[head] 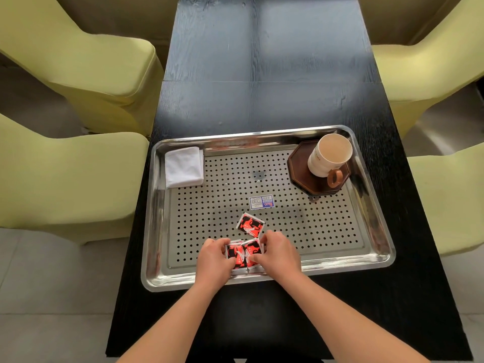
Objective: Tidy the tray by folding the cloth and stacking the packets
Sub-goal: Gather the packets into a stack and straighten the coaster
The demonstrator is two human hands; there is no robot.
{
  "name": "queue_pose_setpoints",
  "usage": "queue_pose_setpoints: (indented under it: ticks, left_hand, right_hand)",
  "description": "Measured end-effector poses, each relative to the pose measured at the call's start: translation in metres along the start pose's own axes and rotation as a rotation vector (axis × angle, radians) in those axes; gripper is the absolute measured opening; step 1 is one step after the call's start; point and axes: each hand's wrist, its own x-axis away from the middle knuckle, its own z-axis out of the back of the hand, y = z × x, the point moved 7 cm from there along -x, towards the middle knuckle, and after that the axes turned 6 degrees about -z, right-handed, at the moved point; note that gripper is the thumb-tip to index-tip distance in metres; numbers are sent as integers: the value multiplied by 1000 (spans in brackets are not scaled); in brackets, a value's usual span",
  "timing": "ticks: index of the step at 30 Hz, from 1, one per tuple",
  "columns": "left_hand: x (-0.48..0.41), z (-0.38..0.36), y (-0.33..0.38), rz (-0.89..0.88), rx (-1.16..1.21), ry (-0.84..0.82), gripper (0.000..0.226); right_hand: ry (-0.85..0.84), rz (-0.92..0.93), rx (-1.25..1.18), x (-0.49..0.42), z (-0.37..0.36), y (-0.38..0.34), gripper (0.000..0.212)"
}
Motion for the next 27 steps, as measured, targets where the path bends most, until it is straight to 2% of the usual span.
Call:
queue_pose_setpoints:
  ticks: [5,9,15,27]
  left_hand:
    - [-2,-1,0,8,24,11,50]
    - [-2,-1,-1,12,28,10,51]
    - [-2,-1,-1,2,36,9,50]
    - [-2,0,0,8,49,-12,49]
  right_hand:
    - [-74,208,98,-1,-7,-9,51]
    - [-83,275,119,-6,-5,-13,49]
    - [-35,141,-49,-13,4,6,38]
    - [-91,167,-172,-17,-5,-5,32]
